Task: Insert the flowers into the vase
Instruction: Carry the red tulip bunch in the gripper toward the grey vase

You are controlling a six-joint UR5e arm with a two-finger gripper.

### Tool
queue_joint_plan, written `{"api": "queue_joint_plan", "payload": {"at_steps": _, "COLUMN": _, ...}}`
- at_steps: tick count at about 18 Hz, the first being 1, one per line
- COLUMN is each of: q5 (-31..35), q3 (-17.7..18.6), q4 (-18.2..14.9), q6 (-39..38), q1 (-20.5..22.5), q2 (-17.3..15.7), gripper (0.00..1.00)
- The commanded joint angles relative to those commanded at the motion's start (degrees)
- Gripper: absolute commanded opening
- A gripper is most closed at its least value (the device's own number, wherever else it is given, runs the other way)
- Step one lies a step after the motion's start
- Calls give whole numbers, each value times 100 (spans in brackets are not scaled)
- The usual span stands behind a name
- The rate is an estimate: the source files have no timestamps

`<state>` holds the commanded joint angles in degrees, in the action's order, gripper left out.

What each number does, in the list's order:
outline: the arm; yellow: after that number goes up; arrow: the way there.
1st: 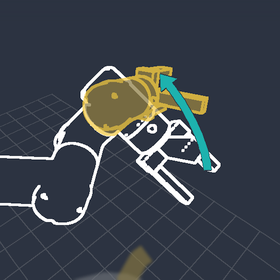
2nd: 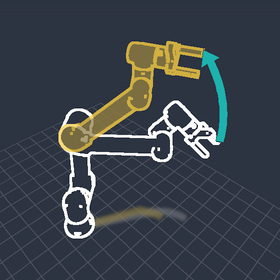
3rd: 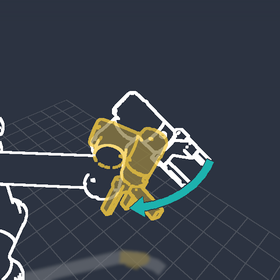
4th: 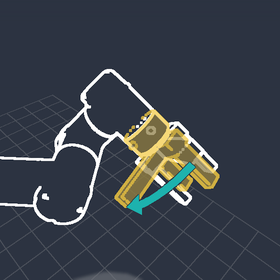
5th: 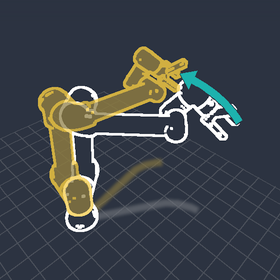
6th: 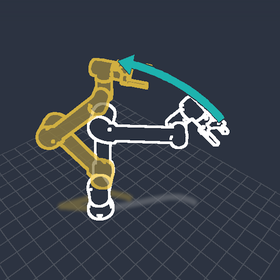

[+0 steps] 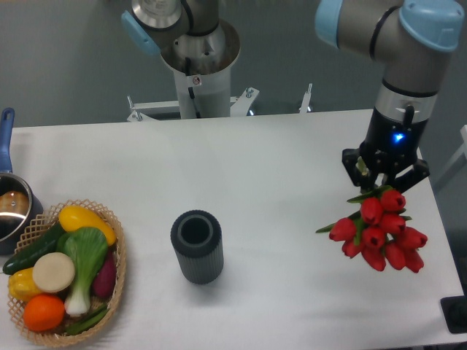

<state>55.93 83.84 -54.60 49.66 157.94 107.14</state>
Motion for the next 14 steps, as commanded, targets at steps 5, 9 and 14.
{"api": "queue_joint_plan", "payload": {"at_steps": 5, "q5": -1215, "q3": 89, "q4": 81, "q6": -35, "q1": -35, "q2": -52, "gripper": 0}}
{"api": "queue_joint_plan", "payload": {"at_steps": 9, "q5": -1321, "q3": 325, "q4": 491, "q6": -26, "q1": -166, "q2": -255, "gripper": 0}}
{"api": "queue_joint_plan", "payload": {"at_steps": 14, "q5": -1944, "q3": 677, "q4": 889, "q6": -167, "q1": -237, "q2": -510, "gripper": 0}}
